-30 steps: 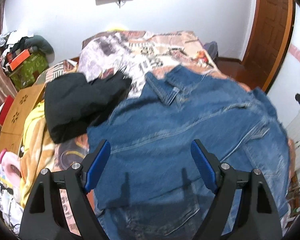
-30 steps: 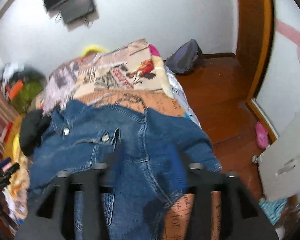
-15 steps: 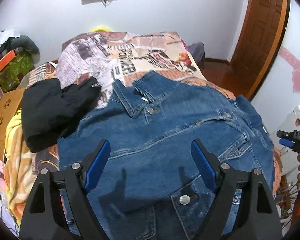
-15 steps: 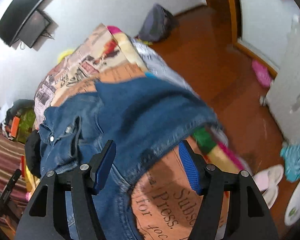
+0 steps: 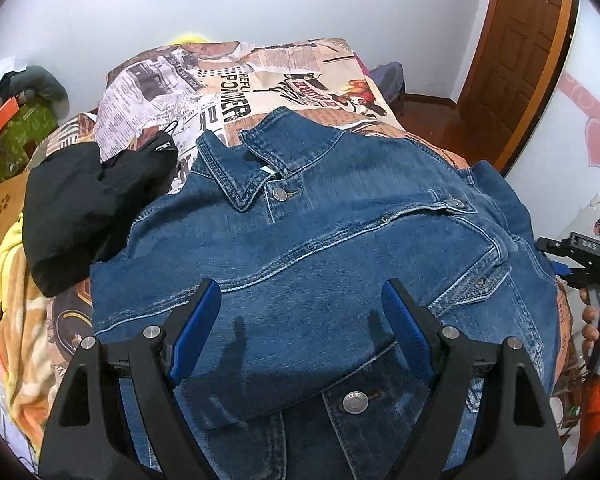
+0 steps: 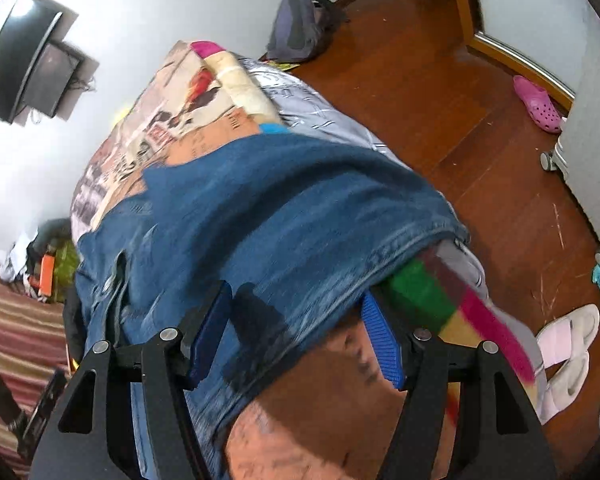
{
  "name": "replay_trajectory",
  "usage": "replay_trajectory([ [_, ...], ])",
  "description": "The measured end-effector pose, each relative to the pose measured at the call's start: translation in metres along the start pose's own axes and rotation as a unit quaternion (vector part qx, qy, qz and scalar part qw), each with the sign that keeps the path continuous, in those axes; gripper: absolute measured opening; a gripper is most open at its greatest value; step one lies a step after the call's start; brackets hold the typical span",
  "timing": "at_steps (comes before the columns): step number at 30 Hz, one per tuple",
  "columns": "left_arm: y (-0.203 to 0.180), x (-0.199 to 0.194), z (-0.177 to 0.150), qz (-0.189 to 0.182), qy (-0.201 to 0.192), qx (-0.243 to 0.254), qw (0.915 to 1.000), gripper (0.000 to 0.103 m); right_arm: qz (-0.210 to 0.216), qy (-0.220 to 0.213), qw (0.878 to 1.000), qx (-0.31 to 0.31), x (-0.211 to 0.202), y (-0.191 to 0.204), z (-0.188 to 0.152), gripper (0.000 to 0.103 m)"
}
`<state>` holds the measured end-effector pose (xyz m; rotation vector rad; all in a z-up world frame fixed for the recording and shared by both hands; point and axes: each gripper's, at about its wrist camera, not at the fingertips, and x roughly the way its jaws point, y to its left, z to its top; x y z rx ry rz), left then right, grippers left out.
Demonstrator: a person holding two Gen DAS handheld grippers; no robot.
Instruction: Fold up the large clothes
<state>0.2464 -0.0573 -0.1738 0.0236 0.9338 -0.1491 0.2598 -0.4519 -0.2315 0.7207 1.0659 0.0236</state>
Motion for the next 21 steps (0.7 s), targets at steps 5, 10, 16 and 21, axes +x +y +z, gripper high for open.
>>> replay_trajectory([
  [5, 0.003, 0.003, -0.002, 0.009, 0.002, -0.004, 0.9999, 0.082, -0.008, -0.015, 1.0, 0.02, 0.013, -0.01, 0.013, 0.061],
  [10, 0.011, 0.003, -0.005, 0.015, 0.005, -0.012, 0.9998, 0.082, -0.019, -0.04, 0.998, 0.055, 0.013, -0.016, 0.018, 0.046],
  [16, 0.018, 0.001, -0.01, 0.019, 0.005, -0.02, 0.9996, 0.082, -0.049, -0.072, 0.995, 0.041, -0.004, -0.006, 0.014, 0.013],
  [21, 0.015, -0.006, -0.014, 0.025, -0.002, -0.006, 0.9997, 0.082, -0.076, -0.122, 0.989, -0.018, -0.038, 0.026, 0.013, 0.011],
])
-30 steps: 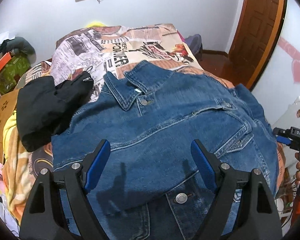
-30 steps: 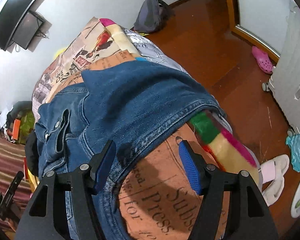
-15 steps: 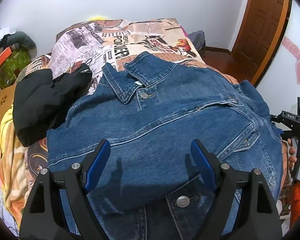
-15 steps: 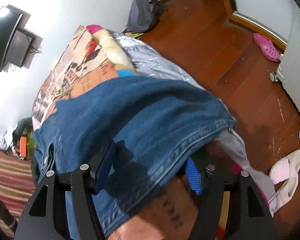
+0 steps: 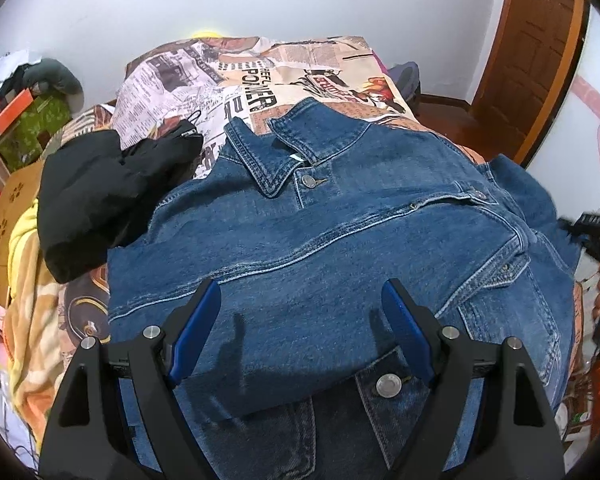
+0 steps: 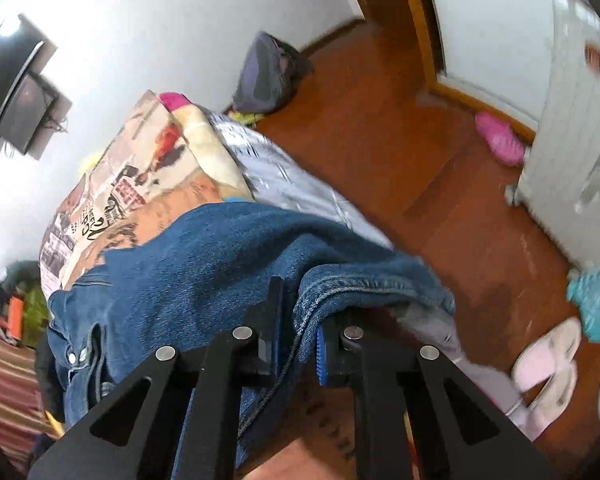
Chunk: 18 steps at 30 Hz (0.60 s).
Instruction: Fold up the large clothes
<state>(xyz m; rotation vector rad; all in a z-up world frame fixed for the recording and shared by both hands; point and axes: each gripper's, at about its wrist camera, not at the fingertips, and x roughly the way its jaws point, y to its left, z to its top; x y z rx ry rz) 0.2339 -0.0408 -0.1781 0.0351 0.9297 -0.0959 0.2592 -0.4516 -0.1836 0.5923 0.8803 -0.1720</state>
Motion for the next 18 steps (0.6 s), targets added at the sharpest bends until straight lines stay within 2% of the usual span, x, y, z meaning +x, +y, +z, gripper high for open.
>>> replay_trajectory([
  [4, -0.003, -0.007, -0.002, 0.002, -0.008, 0.012, 0.9999, 0.082, 0.023, -0.046, 0.997, -0.056, -0.042, 0.033, 0.007, 0.011],
  [8, -0.003, -0.015, -0.004, -0.002, -0.016, 0.013, 0.9998, 0.082, 0.056, -0.069, 0.988, -0.123, -0.075, 0.077, 0.001, 0.01],
  [14, 0.002, -0.024, -0.007, -0.004, -0.025, 0.006, 0.9997, 0.082, 0.104, -0.055, 0.975, -0.187, -0.083, 0.122, -0.028, 0.01],
  [18, 0.008, -0.029, -0.011, -0.002, -0.026, 0.005, 0.9996, 0.082, 0.125, -0.017, 0.968, -0.217, -0.068, 0.141, -0.054, 0.01],
])
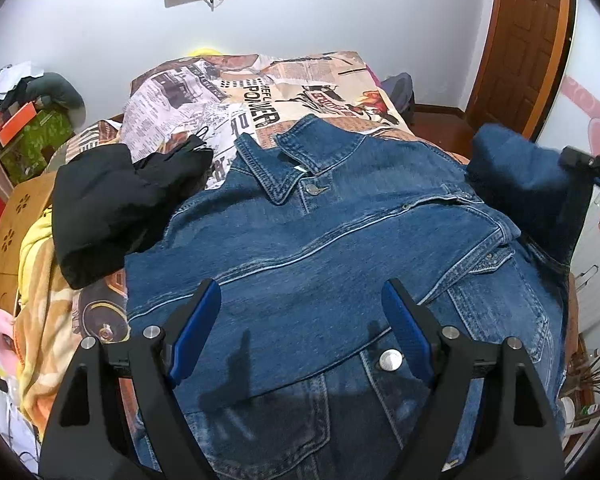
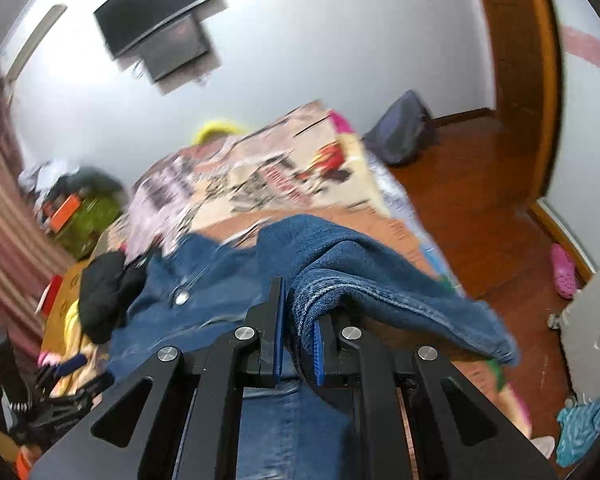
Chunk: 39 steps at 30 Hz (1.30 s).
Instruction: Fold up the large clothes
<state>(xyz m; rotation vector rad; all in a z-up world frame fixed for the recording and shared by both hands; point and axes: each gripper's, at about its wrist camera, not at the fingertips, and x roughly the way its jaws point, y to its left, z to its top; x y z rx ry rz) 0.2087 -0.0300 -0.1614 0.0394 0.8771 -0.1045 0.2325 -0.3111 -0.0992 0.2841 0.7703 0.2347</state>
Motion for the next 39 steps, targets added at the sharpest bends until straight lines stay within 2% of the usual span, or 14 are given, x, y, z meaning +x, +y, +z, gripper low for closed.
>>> replay_trajectory([
  [5, 0.009, -0.003, -0.007, 0.0, 0.004, -0.008, 1.0, 0.082, 0.005, 0.055, 0.998, -0.04, 0.028, 0.028, -0.024, 0.01],
  [11, 0.016, -0.002, -0.014, -0.005, 0.012, -0.021, 0.9997, 0.082, 0.004, 0.117, 0.991, -0.059, 0.049, 0.035, -0.045, 0.012],
  [18, 0.012, 0.0, -0.016, -0.008, 0.015, -0.014, 0.9997, 0.082, -0.016, 0.141, 0.984, -0.106, 0.034, 0.04, -0.053, 0.014],
  [23, 0.007, 0.0, -0.014, -0.01, 0.012, -0.01, 0.9998, 0.082, -0.019, 0.128, 0.986, -0.105, 0.012, 0.035, -0.047, 0.016],
  [24, 0.005, 0.0, -0.013, -0.01, 0.012, -0.009, 0.9998, 0.082, -0.023, 0.121, 0.987, -0.1, 0.006, 0.03, -0.043, 0.017],
  [25, 0.004, 0.0, -0.013, -0.011, 0.012, -0.008, 0.9998, 0.082, -0.026, 0.115, 0.988, -0.096, 0.002, 0.029, -0.041, 0.022],
  [29, -0.001, 0.003, -0.012, -0.012, 0.015, -0.004, 0.9998, 0.082, -0.044, 0.07, 0.994, -0.064, -0.018, 0.012, -0.03, 0.05],
  [33, -0.007, 0.005, -0.01, -0.01, 0.017, 0.003, 0.9998, 0.082, -0.05, 0.042, 0.998, -0.007, -0.026, -0.015, -0.02, 0.052],
  [39, -0.01, 0.007, -0.007, -0.01, 0.018, 0.006, 0.9998, 0.082, -0.055, 0.059, 0.991, 0.107, -0.004, -0.064, -0.023, 0.052],
])
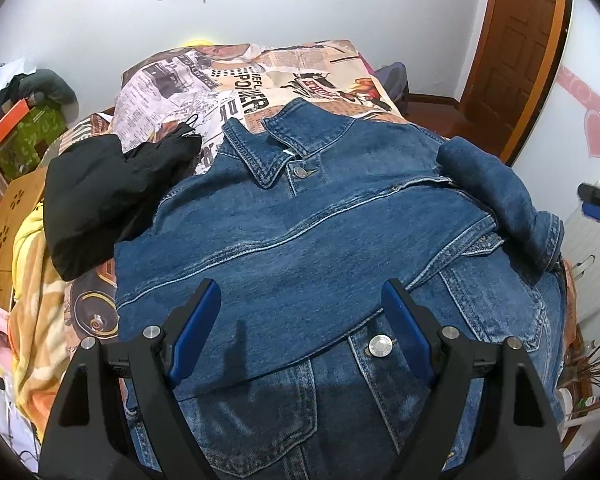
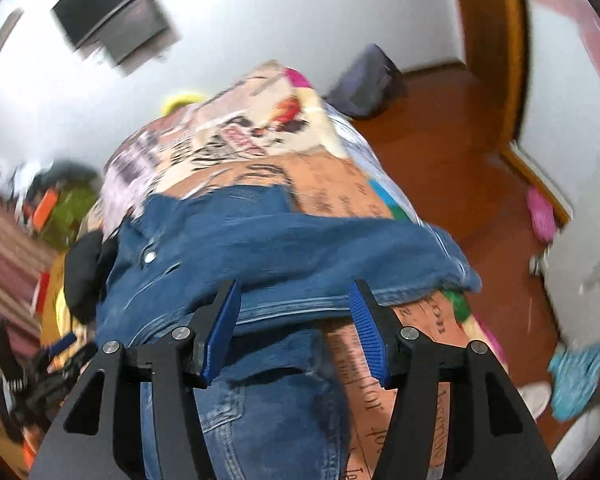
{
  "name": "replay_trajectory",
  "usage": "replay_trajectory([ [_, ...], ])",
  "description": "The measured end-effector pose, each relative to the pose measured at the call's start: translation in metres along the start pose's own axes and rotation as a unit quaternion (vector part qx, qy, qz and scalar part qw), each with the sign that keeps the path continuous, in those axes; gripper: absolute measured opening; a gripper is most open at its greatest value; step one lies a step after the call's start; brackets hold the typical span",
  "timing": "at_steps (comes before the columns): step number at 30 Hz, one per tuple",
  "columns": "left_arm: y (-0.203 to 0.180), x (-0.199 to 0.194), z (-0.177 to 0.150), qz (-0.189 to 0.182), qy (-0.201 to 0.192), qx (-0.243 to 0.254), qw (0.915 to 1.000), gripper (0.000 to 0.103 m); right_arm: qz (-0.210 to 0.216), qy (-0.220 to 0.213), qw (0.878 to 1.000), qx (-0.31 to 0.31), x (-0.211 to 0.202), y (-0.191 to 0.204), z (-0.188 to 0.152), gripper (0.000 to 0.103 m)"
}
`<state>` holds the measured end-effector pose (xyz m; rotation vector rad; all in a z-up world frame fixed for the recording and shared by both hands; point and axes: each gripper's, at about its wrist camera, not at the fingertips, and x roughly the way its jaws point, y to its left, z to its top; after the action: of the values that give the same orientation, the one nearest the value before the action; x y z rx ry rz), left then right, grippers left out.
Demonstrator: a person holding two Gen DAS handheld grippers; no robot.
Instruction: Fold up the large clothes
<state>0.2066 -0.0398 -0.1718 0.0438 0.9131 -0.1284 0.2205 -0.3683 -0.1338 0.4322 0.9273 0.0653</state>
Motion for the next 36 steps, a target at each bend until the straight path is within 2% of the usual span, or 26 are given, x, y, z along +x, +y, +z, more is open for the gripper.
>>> replay_trajectory([
  [4, 0.0, 0.004, 0.001, 0.002, 0.005, -0.001, 1.0, 0.082, 0.03, 0.035, 0.995, 0.084, 0.027, -0.033, -0.004, 0.052],
  [10, -0.002, 0.011, 0.002, 0.005, 0.014, 0.001, 0.9999, 0.082, 0.065, 0.066, 0.984, 0.154, 0.056, -0.055, -0.012, 0.052],
  [17, -0.004, 0.015, 0.002, 0.004, 0.016, 0.001, 0.9999, 0.082, 0.066, 0.052, 0.983, 0.161, 0.068, -0.06, 0.0, 0.052],
  [21, -0.003, 0.014, 0.002, 0.004, 0.013, -0.001, 0.9999, 0.082, 0.04, 0.04, 0.988, 0.141, 0.07, -0.053, 0.007, 0.05],
  [23, -0.002, 0.012, 0.002, 0.006, 0.01, 0.0, 0.9999, 0.082, 0.024, 0.04, 0.991, 0.123, 0.068, -0.046, 0.009, 0.035],
  [28, 0.005, 0.004, 0.0, 0.013, 0.001, 0.002, 0.9999, 0.082, 0.003, 0.002, 0.998, 0.058, 0.043, -0.019, 0.017, 0.021],
  [33, 0.014, -0.002, -0.002, 0.011, -0.006, -0.011, 0.9999, 0.082, 0.02, -0.04, 0.999, -0.003, 0.006, 0.021, 0.025, 0.014],
  [36, 0.02, -0.006, -0.004, 0.009, -0.012, -0.018, 0.9997, 0.082, 0.041, -0.062, 0.997, -0.034, -0.012, 0.05, 0.031, 0.014],
])
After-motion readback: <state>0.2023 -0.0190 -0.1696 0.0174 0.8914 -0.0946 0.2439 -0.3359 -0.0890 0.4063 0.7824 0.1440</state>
